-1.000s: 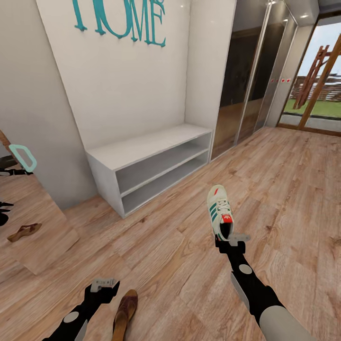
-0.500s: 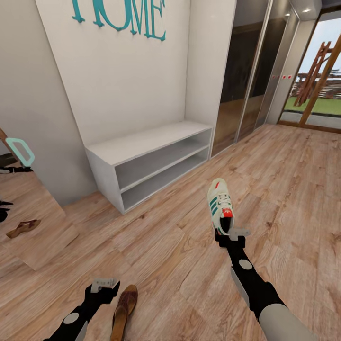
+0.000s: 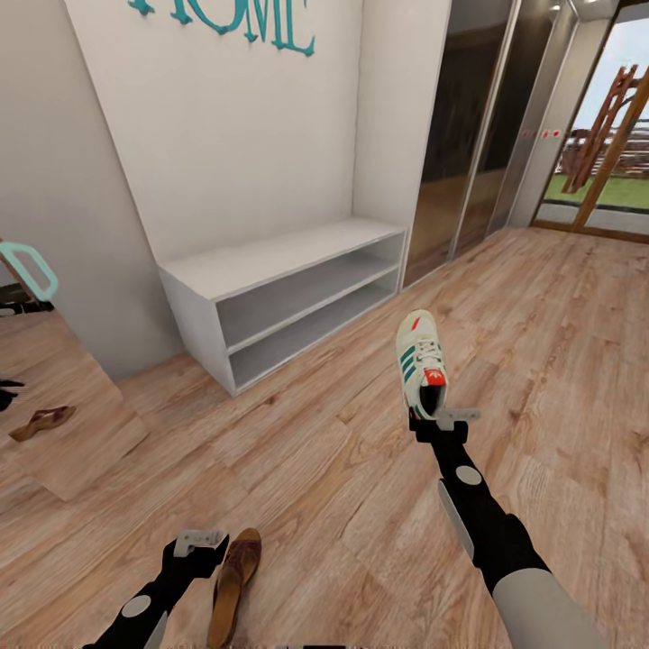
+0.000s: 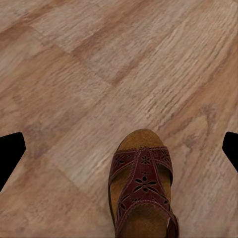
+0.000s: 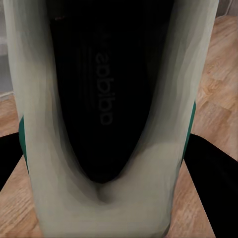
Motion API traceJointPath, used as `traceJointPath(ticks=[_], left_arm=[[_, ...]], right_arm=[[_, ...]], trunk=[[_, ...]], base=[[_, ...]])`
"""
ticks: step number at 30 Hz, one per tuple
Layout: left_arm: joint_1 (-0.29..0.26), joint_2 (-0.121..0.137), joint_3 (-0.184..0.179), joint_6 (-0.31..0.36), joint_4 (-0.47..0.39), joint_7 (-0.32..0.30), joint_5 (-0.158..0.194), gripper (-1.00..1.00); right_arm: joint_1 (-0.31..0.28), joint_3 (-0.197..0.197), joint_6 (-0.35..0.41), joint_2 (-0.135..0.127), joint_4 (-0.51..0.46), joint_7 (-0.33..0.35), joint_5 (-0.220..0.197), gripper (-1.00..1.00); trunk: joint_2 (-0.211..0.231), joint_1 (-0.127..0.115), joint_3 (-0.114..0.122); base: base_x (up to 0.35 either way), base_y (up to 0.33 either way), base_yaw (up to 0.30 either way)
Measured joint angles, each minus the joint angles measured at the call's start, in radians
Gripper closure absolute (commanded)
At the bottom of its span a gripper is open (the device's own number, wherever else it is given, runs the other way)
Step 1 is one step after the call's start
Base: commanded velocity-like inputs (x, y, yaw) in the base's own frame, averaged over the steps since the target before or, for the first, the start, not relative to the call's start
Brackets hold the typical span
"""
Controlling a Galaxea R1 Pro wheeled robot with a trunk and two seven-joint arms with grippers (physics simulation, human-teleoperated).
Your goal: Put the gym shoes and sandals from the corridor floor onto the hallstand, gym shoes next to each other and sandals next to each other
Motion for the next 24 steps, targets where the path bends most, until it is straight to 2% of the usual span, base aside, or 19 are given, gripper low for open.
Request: traceJointPath(ticks=[24], left_arm=[[-0.002, 0.001, -0.001, -0.002, -0.001, -0.001, -0.001, -1.0]], right_arm=[[0.001, 0.001, 0.007, -0.003, -0.001, 0.0, 0.002, 1.0]], trunk=[[-0.006, 0.011, -0.096]], base=[[0.0, 0.0, 0.0]])
